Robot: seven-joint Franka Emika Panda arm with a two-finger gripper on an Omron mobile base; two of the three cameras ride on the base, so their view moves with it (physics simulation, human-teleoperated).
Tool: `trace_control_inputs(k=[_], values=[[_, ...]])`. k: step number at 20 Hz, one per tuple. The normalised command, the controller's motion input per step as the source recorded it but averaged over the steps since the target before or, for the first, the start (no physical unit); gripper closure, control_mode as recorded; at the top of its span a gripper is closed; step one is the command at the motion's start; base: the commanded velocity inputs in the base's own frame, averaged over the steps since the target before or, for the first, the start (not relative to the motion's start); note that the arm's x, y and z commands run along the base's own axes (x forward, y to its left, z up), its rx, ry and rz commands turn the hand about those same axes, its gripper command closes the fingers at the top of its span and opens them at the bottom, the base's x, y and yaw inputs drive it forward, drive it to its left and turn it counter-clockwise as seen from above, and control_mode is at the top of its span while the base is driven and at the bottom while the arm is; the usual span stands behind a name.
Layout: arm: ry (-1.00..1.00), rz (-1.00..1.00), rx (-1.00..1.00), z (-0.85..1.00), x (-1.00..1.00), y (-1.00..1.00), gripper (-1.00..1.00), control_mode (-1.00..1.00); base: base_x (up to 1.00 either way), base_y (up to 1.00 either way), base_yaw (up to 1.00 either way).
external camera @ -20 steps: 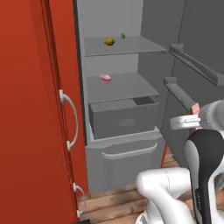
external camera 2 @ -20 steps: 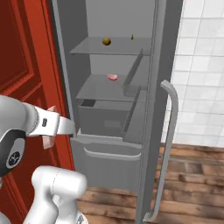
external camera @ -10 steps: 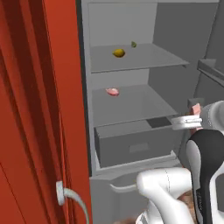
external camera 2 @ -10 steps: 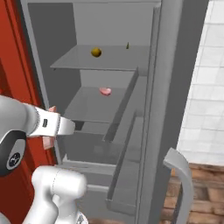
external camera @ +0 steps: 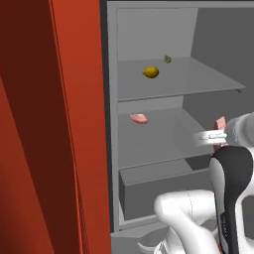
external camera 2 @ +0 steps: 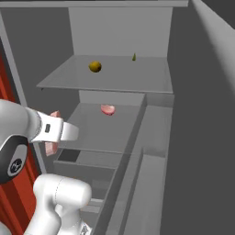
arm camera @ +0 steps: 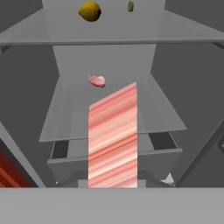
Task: Transport the steak and lemon to the fridge. Place the steak on the rack containing meat and place the lemon on the rack containing the vegetable, ensuring meats and vegetables are on different racks.
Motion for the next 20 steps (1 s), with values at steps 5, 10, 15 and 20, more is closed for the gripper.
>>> trace_control_inputs(k=[5, 10, 15, 20], values=[[0.0, 0.0, 0.0, 0.0, 0.0, 0.0, 1.0, 1.0, 0.98, 0.0, 0.0], [0.0, 0.0, 0.0, 0.0, 0.0, 0.0, 1.0, 1.0, 0.51, 0.0, -0.16], [0.0, 0.0, 0.0, 0.0, 0.0, 0.0, 1.0, 1.0, 0.44, 0.0, -0.2], [0.0, -0.01, 0.02, -0.24, 0.4, -0.05, 1.0, -1.0, 0.1, 0.0, -0.03]])
